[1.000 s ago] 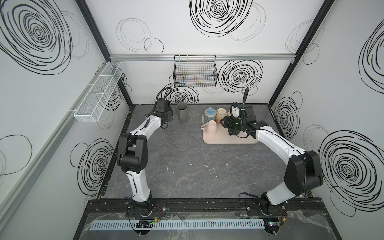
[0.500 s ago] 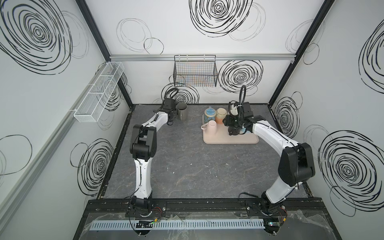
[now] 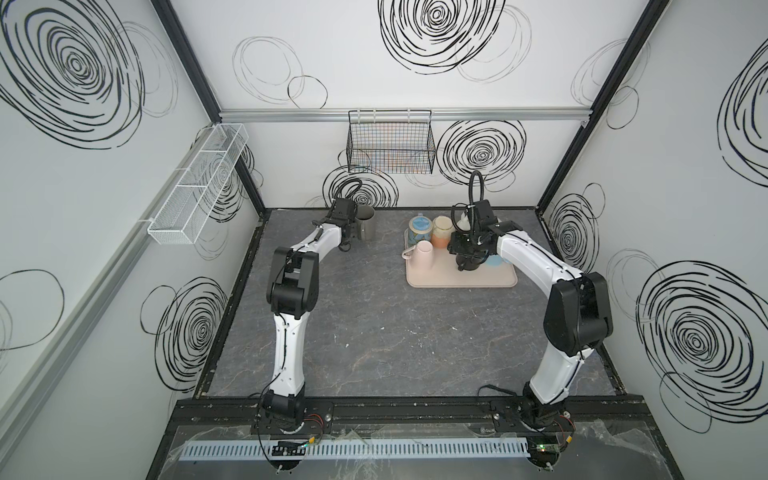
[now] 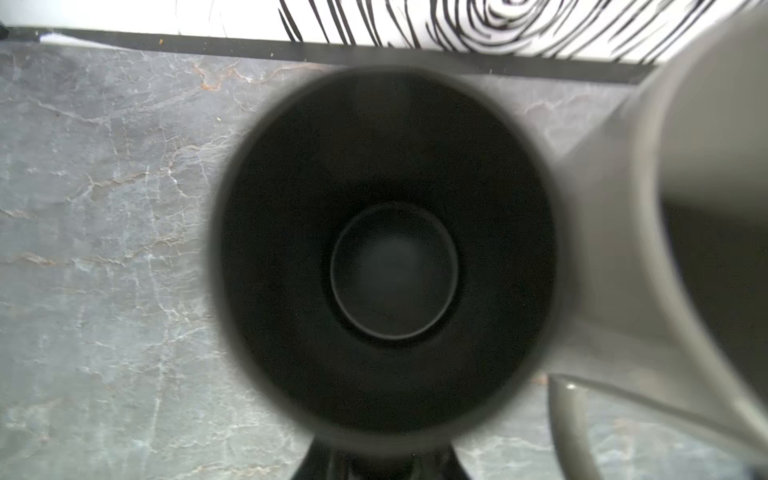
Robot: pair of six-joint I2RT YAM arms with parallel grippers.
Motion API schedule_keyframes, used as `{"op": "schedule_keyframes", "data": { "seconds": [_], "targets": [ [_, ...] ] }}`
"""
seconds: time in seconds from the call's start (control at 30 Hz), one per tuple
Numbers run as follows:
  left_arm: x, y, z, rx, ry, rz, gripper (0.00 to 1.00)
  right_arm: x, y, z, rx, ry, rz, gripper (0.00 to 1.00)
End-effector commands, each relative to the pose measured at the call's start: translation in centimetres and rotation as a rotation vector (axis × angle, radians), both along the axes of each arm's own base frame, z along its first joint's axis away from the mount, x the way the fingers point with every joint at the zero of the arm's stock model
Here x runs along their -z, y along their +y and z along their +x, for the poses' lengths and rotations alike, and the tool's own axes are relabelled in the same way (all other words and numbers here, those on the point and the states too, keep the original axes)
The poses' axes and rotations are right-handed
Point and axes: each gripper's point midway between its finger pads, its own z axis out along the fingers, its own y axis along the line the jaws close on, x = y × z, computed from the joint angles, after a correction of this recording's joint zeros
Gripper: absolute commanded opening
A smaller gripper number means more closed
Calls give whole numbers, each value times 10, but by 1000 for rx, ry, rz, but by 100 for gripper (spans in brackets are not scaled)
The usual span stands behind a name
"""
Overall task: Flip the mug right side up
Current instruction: 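Carry the black mug beside the grey mug with the left gripper while the right withdraws, then lower the black mug upright next to the grey mug and open the left gripper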
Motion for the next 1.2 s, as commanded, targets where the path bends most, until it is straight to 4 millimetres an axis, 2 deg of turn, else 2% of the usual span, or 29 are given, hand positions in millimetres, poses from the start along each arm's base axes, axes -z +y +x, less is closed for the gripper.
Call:
{"op": "schedule_keyframes", "data": {
  "seconds": [0.0, 0.13, 0.3, 0.43, 0.57, 0.67, 0.83, 0.9, 1.07, 1.17],
  "targets": [
    [-42, -14, 18, 18, -118, -26, 35, -3, -4, -2, -2, 12, -23, 56],
    [-55, -14, 13, 22, -128, -34, 40, -8, -2, -4, -8, 12, -22, 56],
    [-86, -9, -1, 26, -179, -52, 42, -16, 5, -6, -36, -12, -64, 56],
    [-108, -1, -21, 28, -219, -90, 43, -24, 31, -5, -102, -40, -114, 56],
    [-123, 3, -48, 35, -253, -129, 45, -35, 73, 2, -194, -86, -141, 54],
    [-125, 3, -73, 44, -253, -158, 45, -41, 107, 8, -259, -122, -138, 49],
    [-111, 2, -118, 68, -195, -192, 45, -24, 150, 26, -333, -194, -149, 43],
    [-107, 1, -137, 81, -169, -190, 45, -16, 160, 35, -337, -214, -167, 44],
    [-101, -2, -181, 100, -147, -185, 46, 2, 181, 49, -360, -223, -185, 56],
    [-98, -4, -199, 101, -143, -188, 46, 16, 185, 56, -370, -233, -219, 57]
  ]
}}
